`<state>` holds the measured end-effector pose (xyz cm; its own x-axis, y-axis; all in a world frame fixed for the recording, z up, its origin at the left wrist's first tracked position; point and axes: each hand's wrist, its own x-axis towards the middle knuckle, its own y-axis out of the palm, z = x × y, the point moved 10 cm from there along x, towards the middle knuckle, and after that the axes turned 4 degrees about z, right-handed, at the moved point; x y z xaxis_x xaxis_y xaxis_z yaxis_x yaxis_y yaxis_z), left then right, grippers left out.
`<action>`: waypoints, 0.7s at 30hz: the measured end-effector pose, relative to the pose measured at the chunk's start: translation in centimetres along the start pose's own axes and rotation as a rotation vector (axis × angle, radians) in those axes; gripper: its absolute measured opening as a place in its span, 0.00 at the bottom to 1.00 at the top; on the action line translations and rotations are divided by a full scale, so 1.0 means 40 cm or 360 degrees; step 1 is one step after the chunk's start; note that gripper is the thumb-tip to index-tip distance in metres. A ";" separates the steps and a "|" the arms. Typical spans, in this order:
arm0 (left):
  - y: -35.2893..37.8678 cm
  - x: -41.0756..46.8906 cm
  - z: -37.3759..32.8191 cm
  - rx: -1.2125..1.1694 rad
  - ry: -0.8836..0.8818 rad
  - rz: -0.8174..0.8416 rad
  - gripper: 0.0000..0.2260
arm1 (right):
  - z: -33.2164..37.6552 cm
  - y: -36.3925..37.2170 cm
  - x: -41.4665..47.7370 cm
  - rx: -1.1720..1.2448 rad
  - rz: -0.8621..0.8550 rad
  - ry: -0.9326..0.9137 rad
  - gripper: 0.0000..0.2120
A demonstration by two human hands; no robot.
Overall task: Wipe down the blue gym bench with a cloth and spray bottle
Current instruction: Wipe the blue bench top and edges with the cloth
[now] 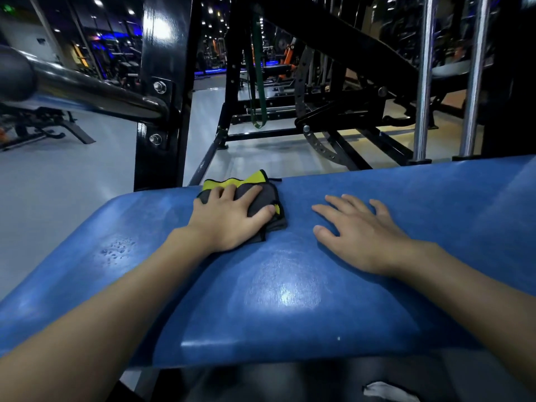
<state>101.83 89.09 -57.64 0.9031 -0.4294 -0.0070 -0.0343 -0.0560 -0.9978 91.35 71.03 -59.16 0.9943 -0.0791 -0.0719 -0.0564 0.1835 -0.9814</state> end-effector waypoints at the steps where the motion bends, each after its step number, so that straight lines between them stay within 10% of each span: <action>1: -0.002 -0.050 -0.006 0.0027 0.0022 -0.0024 0.38 | 0.001 -0.001 0.000 0.0001 -0.0001 -0.0001 0.28; 10: -0.005 -0.404 -0.027 0.0134 0.0124 -0.0232 0.36 | 0.024 -0.029 -0.032 -0.0053 -0.0056 0.0035 0.25; 21: -0.005 -0.159 0.044 0.0021 0.0027 -0.0101 0.36 | 0.092 0.023 -0.014 -0.0047 0.0080 -0.0077 0.29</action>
<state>96.83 93.43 -57.52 0.8958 -0.4407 0.0572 0.0284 -0.0719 -0.9970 91.06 74.84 -59.36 0.9933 -0.0229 -0.1136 -0.1086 0.1571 -0.9816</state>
